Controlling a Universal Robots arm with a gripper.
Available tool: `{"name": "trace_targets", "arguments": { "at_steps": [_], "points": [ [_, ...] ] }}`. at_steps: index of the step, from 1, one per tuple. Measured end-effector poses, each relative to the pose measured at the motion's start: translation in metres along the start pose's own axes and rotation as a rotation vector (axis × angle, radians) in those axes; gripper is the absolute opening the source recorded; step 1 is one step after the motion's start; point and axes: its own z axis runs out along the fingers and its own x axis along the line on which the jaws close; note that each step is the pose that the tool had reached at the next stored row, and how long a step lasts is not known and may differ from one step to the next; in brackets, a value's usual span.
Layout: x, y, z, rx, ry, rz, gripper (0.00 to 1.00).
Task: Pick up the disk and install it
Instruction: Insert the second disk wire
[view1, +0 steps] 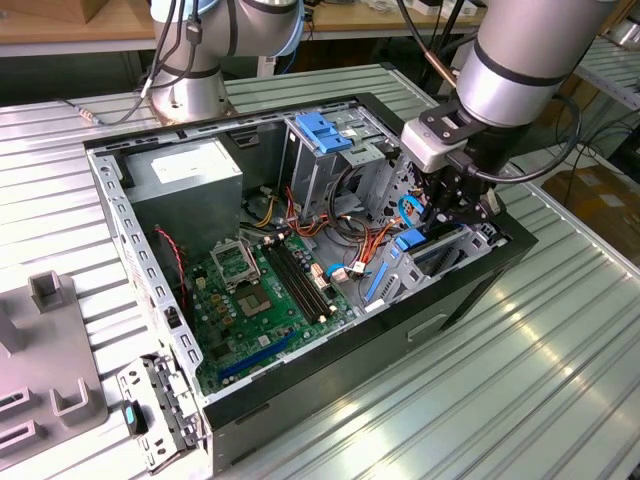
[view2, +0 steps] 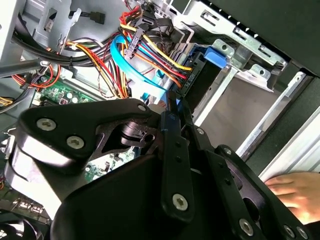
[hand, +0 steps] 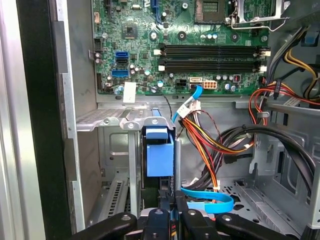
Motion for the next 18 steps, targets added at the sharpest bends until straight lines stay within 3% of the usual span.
{"name": "trace_targets", "arguments": {
  "at_steps": [6, 9, 10, 14, 17, 18],
  "points": [
    [0.0001, 0.0, 0.0002, 0.0002, -0.0005, 0.0, 0.16],
    [0.0002, -0.0002, -0.0004, 0.0001, -0.0005, 0.0, 0.23],
    [0.0, -0.0004, -0.0024, 0.0002, -0.0007, 0.0, 0.3],
    [-0.0007, -0.0026, -0.0148, 0.0012, -0.0006, 0.0, 0.3],
    [-0.0008, -0.0022, -0.0149, 0.0017, -0.0007, 0.0, 0.29],
    [-0.0008, -0.0021, -0.015, 0.0017, -0.0006, 0.0, 0.22]
  ]
}}
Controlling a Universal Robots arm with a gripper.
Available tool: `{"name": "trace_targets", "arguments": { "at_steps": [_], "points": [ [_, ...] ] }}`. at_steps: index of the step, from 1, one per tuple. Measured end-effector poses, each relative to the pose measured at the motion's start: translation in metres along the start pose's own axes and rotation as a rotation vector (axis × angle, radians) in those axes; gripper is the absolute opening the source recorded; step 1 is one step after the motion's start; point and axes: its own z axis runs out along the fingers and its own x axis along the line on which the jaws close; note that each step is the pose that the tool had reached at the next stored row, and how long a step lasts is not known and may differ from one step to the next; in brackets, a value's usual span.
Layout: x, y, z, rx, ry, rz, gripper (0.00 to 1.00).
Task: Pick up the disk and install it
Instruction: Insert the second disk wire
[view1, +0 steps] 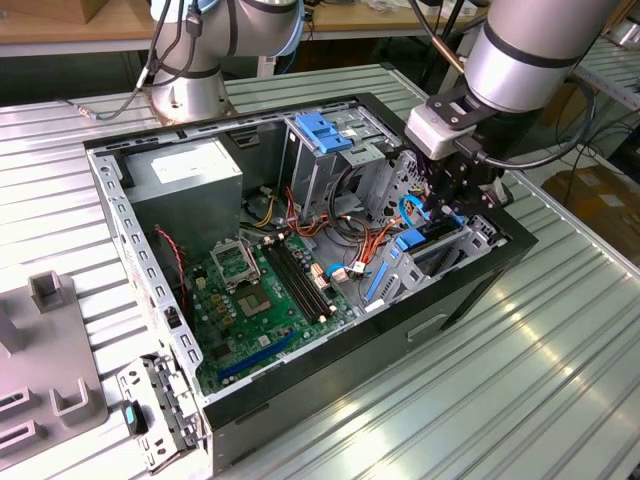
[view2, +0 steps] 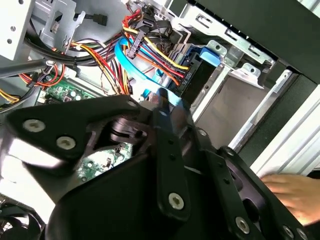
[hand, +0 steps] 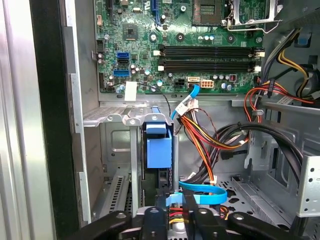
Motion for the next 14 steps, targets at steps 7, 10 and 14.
{"name": "trace_targets", "arguments": {
  "at_steps": [7, 10, 14],
  "points": [
    [0.0, 0.0008, -0.0002, 0.0006, 0.0001, 0.0, 0.11],
    [-0.0001, 0.0034, -0.0006, 0.0027, 0.0002, 0.0, 0.11],
    [-0.0001, 0.0038, -0.0007, 0.003, 0.0002, 0.0, 0.11]
  ]
}}
